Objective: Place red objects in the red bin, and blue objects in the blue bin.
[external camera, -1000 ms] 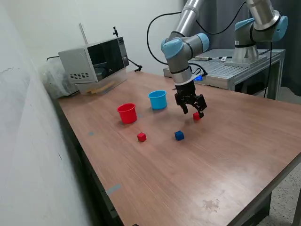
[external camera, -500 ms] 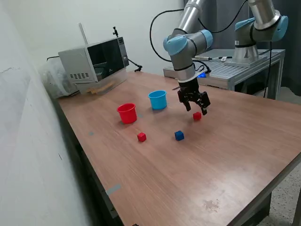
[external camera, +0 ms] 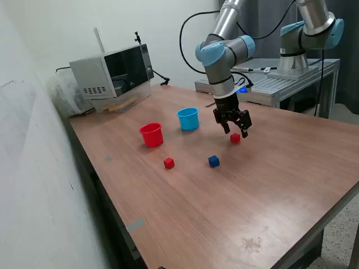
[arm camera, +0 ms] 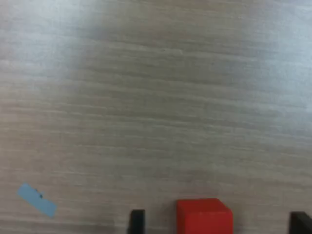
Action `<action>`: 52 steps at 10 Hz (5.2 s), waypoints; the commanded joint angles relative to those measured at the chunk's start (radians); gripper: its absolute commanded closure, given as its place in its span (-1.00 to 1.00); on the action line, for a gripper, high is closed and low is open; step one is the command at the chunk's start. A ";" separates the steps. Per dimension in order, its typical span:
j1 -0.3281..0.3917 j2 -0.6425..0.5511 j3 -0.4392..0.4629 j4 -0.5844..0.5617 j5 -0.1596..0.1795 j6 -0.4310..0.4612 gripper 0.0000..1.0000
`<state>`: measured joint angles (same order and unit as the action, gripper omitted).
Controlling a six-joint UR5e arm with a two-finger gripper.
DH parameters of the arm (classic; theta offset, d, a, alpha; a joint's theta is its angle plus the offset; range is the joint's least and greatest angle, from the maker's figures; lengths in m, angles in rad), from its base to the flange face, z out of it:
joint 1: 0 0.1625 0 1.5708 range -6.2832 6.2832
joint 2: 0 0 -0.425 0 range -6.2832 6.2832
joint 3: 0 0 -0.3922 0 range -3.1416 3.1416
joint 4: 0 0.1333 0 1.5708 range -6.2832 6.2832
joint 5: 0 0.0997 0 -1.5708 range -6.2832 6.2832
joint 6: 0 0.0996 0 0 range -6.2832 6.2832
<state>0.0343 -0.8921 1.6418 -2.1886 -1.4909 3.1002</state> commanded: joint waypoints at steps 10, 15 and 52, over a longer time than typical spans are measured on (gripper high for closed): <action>-0.096 -0.169 -0.203 0.127 -0.005 0.002 1.00; -0.252 -0.119 -0.405 0.051 -0.002 0.064 1.00; -0.079 0.401 -0.729 0.082 0.028 -0.130 -1.00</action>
<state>-0.0453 -0.5009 0.9215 -2.1062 -1.4592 2.9707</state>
